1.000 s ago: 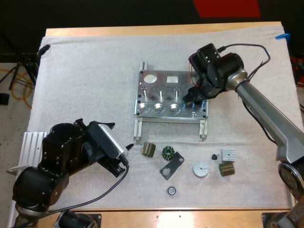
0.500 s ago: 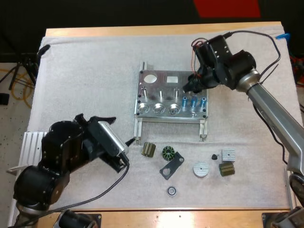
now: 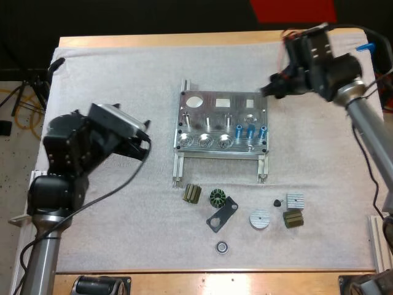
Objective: Load cells from left to right
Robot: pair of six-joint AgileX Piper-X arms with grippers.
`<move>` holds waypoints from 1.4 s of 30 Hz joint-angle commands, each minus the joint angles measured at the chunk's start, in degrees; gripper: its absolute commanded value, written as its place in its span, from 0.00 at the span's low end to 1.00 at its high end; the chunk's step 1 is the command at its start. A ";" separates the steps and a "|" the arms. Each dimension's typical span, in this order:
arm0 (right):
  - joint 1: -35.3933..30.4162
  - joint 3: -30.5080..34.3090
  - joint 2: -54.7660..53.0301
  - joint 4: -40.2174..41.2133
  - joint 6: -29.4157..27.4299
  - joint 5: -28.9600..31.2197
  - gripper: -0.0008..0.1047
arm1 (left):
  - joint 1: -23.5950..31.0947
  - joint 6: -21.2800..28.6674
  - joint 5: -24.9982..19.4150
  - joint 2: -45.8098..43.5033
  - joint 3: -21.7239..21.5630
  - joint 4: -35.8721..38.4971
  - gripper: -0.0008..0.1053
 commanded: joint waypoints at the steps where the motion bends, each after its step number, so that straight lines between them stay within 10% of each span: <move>1: -1.70 -0.53 -1.51 0.73 -0.68 -0.08 0.57 | 1.56 -0.81 -0.48 -0.42 0.01 -0.95 0.64; 21: -15.62 2.13 -19.30 1.96 -0.94 -0.44 0.57 | 6.86 -3.92 -0.48 -5.02 -0.11 0.55 0.64; 42: -15.64 23.43 -50.92 1.96 -1.63 -0.44 0.57 | 6.67 -4.37 0.47 -30.19 1.85 13.40 0.64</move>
